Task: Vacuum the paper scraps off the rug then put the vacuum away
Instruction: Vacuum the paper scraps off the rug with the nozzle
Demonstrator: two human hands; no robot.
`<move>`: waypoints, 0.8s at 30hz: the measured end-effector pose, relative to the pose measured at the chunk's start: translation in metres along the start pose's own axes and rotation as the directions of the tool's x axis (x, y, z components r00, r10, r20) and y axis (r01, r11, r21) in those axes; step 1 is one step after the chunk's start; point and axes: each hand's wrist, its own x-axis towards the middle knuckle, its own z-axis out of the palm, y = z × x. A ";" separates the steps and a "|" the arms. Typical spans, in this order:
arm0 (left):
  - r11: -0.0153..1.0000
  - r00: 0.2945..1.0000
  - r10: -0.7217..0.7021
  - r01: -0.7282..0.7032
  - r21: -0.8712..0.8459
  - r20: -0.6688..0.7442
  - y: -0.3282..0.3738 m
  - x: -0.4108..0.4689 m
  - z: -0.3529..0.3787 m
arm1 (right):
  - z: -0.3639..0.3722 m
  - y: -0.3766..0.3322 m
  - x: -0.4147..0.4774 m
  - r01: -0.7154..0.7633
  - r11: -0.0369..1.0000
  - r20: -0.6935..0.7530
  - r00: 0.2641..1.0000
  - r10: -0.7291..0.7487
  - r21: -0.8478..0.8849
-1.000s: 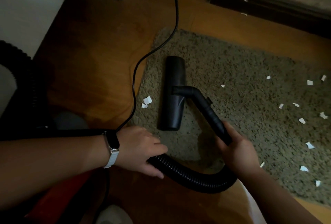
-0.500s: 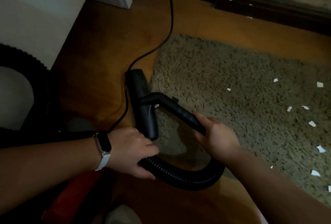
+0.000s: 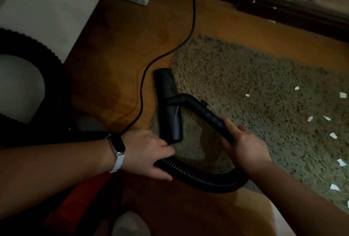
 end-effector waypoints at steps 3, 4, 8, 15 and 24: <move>0.999 0.998 -0.031 0.033 -0.031 0.055 0.002 0.004 0.001 | -0.003 0.006 -0.003 -0.012 0.999 -0.025 1.000 0.011 -0.036; 0.999 0.998 -0.036 0.038 -0.033 0.059 0.002 0.006 0.001 | -0.005 0.008 -0.004 -0.019 0.999 -0.028 0.999 0.017 -0.047; 1.000 1.000 0.005 -0.005 0.004 0.012 0.006 0.015 -0.001 | -0.009 0.020 -0.010 -0.059 0.998 -0.046 0.997 0.058 -0.031; 1.000 1.000 0.003 -0.002 0.008 -0.019 0.015 0.023 -0.005 | -0.014 0.037 -0.017 -0.114 0.993 -0.081 0.990 0.116 0.029; 0.998 0.998 0.023 -0.019 0.060 -0.058 0.025 0.037 -0.012 | -0.021 0.051 -0.021 -0.138 0.964 -0.177 0.968 0.180 0.225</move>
